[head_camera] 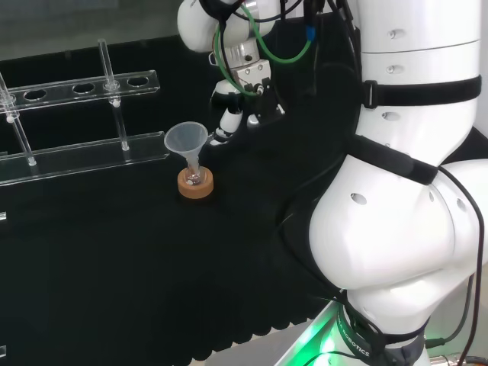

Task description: Pick up the weighing funnel.

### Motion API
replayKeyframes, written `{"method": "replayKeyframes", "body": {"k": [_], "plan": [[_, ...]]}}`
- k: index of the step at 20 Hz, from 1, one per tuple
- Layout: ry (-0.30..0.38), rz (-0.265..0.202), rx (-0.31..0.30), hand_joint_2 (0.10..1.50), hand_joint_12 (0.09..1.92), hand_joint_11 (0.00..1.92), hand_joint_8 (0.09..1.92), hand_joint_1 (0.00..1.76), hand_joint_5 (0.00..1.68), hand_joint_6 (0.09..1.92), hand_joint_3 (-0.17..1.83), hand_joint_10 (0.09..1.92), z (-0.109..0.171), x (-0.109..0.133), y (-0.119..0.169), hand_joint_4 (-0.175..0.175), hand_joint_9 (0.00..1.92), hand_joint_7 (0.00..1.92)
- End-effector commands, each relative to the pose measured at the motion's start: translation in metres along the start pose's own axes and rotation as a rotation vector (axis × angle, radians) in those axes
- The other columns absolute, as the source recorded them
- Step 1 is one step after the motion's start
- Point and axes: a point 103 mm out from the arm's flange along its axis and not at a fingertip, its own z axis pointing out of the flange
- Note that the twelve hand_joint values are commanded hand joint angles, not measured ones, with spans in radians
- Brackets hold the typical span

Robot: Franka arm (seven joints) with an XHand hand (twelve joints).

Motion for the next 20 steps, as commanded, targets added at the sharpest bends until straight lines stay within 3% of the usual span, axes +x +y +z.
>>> {"method": "replayKeyframes", "body": {"k": [1,8,13,20], "plan": [[-0.021,0.022,0.012,0.58,1.30,0.51,0.69,0.85,0.68,0.16,0.58,0.54,0.010,0.003,0.006,-0.035,0.71,0.46],[-0.050,0.053,0.025,0.58,1.30,0.51,0.69,0.84,0.72,0.20,0.57,0.54,0.020,0.003,0.013,-0.030,0.71,0.46],[-0.067,0.082,0.009,0.59,1.30,0.51,0.70,0.85,0.66,0.56,0.55,0.53,0.023,0.002,0.016,-0.018,0.72,0.49],[-0.081,0.086,0.014,0.60,1.30,0.52,0.70,0.85,0.72,0.67,0.55,0.54,0.026,0.008,0.022,-0.008,0.74,0.51]]}}
